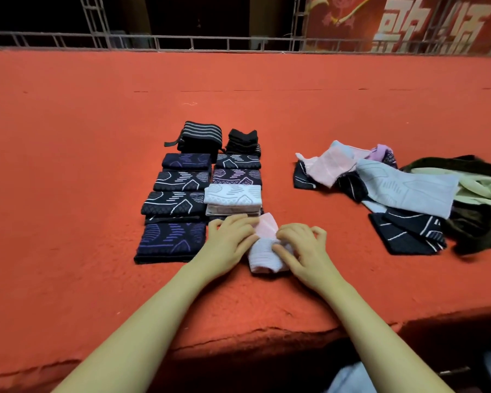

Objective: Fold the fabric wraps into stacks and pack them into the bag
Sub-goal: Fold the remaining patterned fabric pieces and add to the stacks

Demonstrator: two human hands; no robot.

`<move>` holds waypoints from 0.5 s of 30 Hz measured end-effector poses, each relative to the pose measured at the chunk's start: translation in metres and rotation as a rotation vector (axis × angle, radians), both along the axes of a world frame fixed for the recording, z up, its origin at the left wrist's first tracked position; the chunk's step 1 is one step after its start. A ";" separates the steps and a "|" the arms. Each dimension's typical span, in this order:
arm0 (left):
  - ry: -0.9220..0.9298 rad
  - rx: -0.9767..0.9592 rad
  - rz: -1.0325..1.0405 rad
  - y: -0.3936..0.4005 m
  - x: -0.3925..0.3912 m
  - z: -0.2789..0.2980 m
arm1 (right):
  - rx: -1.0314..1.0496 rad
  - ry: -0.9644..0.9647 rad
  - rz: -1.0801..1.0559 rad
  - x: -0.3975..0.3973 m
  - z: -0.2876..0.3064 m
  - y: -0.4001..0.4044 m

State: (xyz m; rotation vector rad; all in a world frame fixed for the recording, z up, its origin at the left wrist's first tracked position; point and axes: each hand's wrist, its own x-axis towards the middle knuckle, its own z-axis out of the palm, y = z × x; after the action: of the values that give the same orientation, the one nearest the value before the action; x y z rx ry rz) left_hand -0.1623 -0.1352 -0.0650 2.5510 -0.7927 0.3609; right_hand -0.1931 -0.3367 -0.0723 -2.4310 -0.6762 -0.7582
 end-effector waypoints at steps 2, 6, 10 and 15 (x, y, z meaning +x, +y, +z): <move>-0.094 -0.133 0.069 0.003 -0.005 -0.003 | 0.032 -0.013 -0.031 -0.001 -0.001 0.001; -0.214 -0.222 0.236 0.009 -0.007 0.004 | 0.188 -0.021 -0.103 0.000 0.003 0.004; -0.243 -0.228 0.352 0.016 -0.008 0.007 | 0.385 0.042 -0.143 0.002 0.006 0.009; -0.228 -0.186 0.382 0.011 -0.012 0.005 | 0.552 0.215 -0.136 -0.001 0.007 0.017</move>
State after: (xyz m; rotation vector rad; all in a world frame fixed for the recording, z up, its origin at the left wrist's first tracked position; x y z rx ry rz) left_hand -0.1745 -0.1238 -0.0601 2.5017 -0.3197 0.8173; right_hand -0.1944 -0.3196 -0.0649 -2.0175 -0.1824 -0.6202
